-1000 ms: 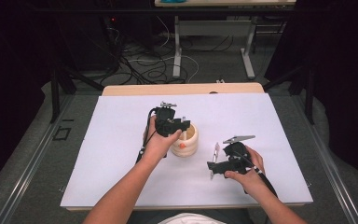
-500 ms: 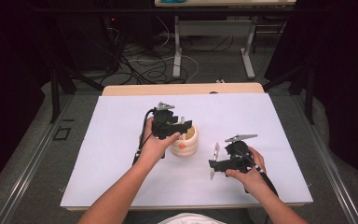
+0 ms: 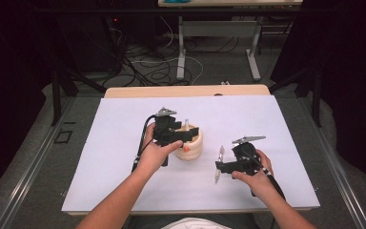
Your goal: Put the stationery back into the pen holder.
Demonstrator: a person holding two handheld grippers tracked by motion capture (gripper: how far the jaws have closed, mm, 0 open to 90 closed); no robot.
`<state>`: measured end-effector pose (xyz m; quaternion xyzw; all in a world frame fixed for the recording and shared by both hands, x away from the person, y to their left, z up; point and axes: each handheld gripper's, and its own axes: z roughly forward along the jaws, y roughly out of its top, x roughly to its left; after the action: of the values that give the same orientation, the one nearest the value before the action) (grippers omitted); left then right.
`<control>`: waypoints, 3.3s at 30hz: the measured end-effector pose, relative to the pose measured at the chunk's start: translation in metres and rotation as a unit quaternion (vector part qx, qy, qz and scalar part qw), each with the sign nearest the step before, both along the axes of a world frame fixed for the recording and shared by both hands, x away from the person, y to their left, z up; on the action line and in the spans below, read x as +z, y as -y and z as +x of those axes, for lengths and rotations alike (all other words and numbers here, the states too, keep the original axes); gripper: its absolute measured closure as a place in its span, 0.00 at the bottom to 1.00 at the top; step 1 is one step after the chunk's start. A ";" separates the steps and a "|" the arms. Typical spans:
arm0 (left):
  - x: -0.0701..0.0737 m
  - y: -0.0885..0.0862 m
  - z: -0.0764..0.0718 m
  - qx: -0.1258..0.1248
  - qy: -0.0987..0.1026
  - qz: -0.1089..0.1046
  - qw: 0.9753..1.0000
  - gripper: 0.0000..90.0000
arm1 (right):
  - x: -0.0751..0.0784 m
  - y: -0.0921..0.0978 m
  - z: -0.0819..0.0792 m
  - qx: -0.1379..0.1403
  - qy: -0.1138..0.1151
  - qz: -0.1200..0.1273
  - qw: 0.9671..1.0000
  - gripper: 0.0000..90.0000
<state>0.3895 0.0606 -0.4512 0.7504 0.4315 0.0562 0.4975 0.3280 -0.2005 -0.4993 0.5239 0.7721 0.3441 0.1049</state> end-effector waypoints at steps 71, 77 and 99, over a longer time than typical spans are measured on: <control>-0.059 0.088 -0.039 -0.043 -0.179 0.042 0.982 0.67 | 0.009 0.049 0.014 -0.076 0.033 0.008 0.997 0.18; -0.066 0.092 -0.036 -0.038 -0.197 0.048 0.979 0.70 | 0.008 0.049 0.014 -0.076 0.034 0.008 0.997 0.18; -0.088 0.109 -0.028 -0.015 -0.218 0.088 0.972 0.75 | 0.007 0.051 0.015 -0.076 0.032 0.013 0.997 0.18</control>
<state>0.3613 -0.0481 -0.5387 0.7914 0.5119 -0.0782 0.3247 0.3434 -0.2514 -0.4922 0.5709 0.7218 0.3619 0.1487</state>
